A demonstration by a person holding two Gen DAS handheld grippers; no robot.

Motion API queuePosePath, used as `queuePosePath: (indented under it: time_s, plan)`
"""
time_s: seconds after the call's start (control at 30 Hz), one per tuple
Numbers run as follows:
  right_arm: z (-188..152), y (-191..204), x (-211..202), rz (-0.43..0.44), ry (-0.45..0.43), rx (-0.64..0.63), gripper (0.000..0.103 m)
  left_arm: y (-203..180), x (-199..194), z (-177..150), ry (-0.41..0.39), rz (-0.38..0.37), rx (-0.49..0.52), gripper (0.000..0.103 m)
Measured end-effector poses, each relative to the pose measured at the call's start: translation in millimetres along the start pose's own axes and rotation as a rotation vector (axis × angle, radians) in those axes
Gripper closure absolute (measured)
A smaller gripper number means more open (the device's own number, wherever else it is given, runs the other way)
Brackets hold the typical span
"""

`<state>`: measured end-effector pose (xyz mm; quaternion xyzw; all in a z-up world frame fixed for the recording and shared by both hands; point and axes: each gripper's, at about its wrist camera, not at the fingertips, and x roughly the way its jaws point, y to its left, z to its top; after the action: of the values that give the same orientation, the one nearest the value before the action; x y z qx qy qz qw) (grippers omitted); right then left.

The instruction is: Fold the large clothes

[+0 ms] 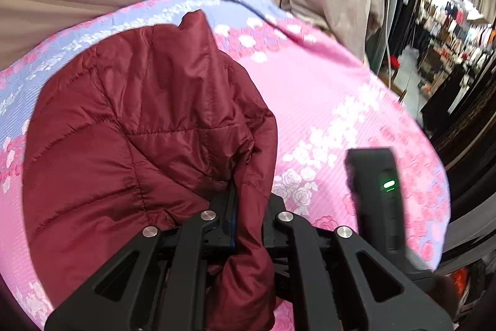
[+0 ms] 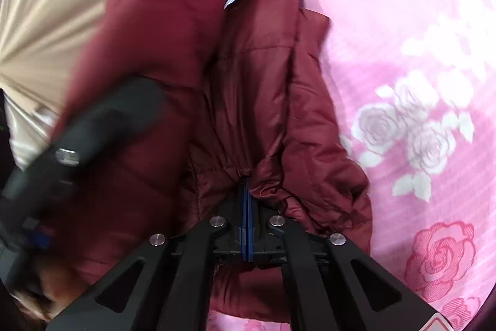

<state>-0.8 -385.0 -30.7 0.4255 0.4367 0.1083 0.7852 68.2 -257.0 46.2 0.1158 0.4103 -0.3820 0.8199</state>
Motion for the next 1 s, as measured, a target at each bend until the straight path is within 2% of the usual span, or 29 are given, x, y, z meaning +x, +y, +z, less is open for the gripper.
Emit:
queuePosePath:
  time_s: [0.07, 0.2, 0.37, 0.43, 0.5, 0.53, 0.6, 0.63, 0.67, 0.73, 0.8, 0.87, 0.93, 1.0]
  plan:
    - [-1.0, -2.7, -9.8, 0.013, -0.01, 0.026, 0.103, -3.4, 10.2, -1.2, 0.018, 0.012, 0.005, 0.095]
    - [-6.7, -9.1, -52.7, -0.027, -0.069, 0.011, 0.098, -6.4, 20.8, -2.9, 0.036, 0.027, 0.013, 0.094]
    - [-21.4, 9.5, -92.9, -0.176, -0.179, -0.048, 0.089, -11.3, 34.2, -7.4, 0.043, 0.051, 0.036, 0.091]
    - [-22.1, 18.0, -97.8, -0.212, -0.206, -0.066, 0.088, -13.2, 37.5, -10.2, 0.04, 0.058, 0.046, 0.086]
    - [-25.5, 22.5, -117.5, -0.226, -0.242, -0.072, 0.086, -15.5, 32.6, -13.0, 0.024, 0.022, 0.057, 0.071]
    - [-28.8, 16.8, -138.1, -0.228, -0.259, -0.074, 0.085, -14.9, 25.1, -13.3, 0.015, -0.003, 0.048, 0.061]
    - [-22.0, 18.8, -147.5, -0.23, -0.299, -0.082, 0.079, -11.7, 3.7, -10.8, -0.016, -0.042, 0.017, 0.051]
    - [-22.7, 19.6, -151.8, -0.23, -0.32, -0.094, 0.073, -8.2, -11.6, -10.6, -0.043, -0.066, 0.002, 0.041]
    - [-25.2, 24.3, -154.7, -0.231, -0.346, -0.113, 0.069, -0.6, -36.0, -10.9, -0.088, -0.089, -0.019, 0.037]
    - [-24.5, 30.6, -141.7, -0.221, -0.387, -0.153, 0.051, 14.8, -74.2, -13.6, -0.17, -0.097, -0.058, 0.021]
    - [-26.5, 41.5, -140.4, -0.189, -0.42, -0.214, 0.041, 39.2, -112.4, -23.6, -0.244, -0.072, -0.111, 0.018]
    - [-31.4, 61.2, -141.3, -0.155, -0.443, -0.284, 0.032, 66.0, -139.4, -37.6, -0.278, -0.035, -0.17, 0.018]
    - [-40.0, 77.9, -135.3, -0.126, -0.434, -0.351, 0.027, 85.7, -150.6, -52.0, -0.277, 0.004, -0.222, 0.018]
    - [-41.0, 88.9, -115.7, -0.118, -0.4, -0.405, 0.025, 102.3, -151.3, -72.3, -0.243, 0.037, -0.259, 0.018]
